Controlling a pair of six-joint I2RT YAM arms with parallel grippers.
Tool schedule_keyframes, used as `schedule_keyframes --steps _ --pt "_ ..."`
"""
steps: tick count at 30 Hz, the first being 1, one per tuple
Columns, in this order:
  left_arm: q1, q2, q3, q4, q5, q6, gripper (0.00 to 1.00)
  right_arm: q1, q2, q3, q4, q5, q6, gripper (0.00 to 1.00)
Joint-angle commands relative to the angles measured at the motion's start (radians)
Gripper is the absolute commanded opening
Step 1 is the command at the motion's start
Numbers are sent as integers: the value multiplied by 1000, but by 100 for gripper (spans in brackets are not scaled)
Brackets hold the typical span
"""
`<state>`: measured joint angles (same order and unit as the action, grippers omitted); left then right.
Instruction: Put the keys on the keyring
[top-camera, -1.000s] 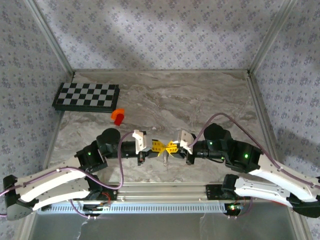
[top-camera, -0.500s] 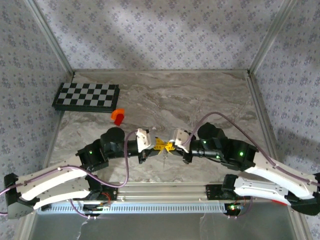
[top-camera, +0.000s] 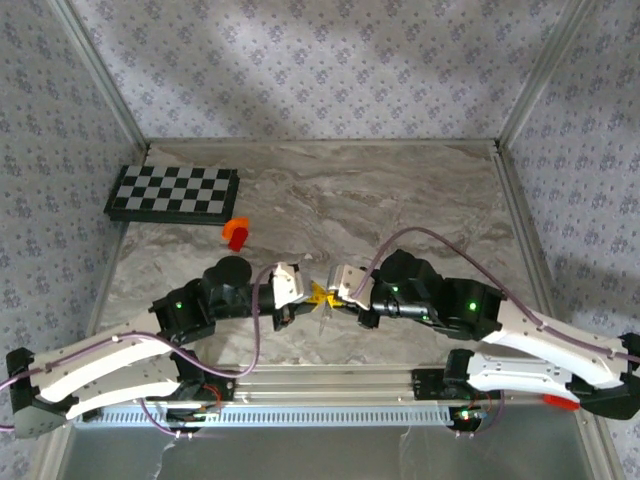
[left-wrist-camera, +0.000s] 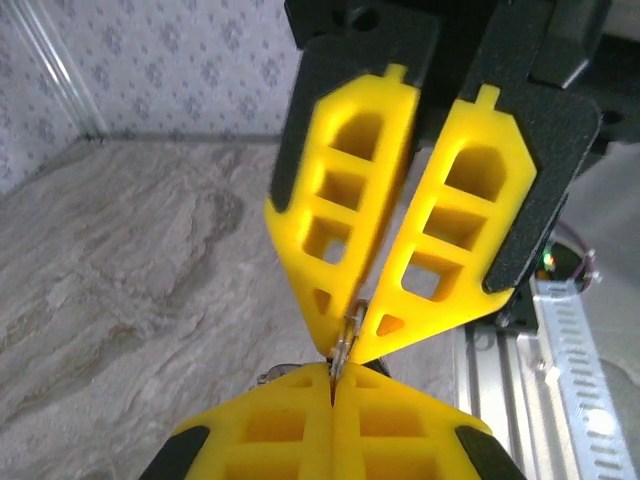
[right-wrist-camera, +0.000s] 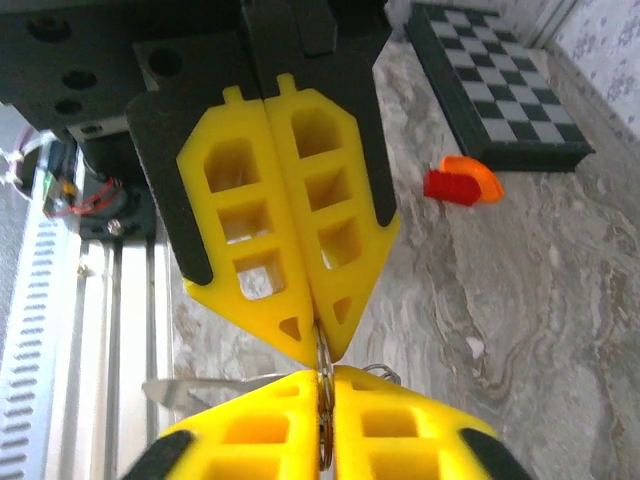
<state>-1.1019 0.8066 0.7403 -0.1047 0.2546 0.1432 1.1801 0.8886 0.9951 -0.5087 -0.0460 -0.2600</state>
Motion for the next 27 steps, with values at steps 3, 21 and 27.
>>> schedule_keyframes --steps 3,21,27 --pt "2 -70 -54 235 47 -59 0 -9 -69 -53 125 -52 12 30" --pt "2 -58 -90 363 142 -105 0 -47 -149 -120 216 -158 51 14" --pt "2 -45 -85 360 153 -109 0 -53 -149 -125 228 -173 56 16"
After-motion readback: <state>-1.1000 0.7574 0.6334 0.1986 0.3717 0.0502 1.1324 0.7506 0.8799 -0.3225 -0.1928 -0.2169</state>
